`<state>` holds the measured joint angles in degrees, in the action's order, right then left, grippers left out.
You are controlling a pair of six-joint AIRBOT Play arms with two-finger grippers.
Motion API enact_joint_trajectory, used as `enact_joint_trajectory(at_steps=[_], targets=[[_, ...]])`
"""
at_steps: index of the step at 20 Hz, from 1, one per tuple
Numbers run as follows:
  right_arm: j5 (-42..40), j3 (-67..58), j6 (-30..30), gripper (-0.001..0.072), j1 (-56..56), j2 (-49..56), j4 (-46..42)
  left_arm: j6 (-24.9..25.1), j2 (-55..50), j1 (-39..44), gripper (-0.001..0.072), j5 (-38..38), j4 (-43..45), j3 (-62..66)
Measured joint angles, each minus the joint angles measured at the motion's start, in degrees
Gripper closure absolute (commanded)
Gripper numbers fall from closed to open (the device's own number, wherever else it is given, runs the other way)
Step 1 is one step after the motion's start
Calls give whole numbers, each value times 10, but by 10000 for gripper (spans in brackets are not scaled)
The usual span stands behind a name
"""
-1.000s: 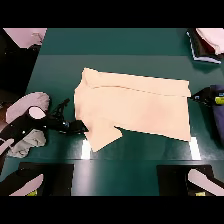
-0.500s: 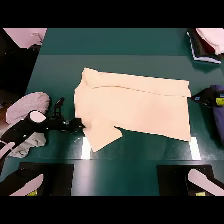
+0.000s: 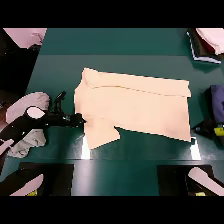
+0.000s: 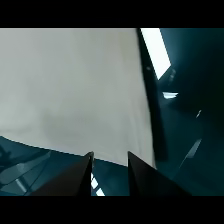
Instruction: Fold the shirts.
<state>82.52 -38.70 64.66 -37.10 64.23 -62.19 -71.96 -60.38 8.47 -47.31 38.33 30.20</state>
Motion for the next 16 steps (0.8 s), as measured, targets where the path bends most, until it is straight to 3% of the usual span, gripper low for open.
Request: enact_joint_trajectory(at_steps=[11, 15, 16], targets=[[-2, 29, -20, 450, -48, 83, -10, 18, 0, 0, 678, -17, -2, 8], [-22, 46, -22, 696, -18, 86, -11, 19, 0, 0, 679, -17, -2, 8], [-25, 46, -22, 695, -8, 87, -13, 19, 0, 0, 680, -17, -1, 8]])
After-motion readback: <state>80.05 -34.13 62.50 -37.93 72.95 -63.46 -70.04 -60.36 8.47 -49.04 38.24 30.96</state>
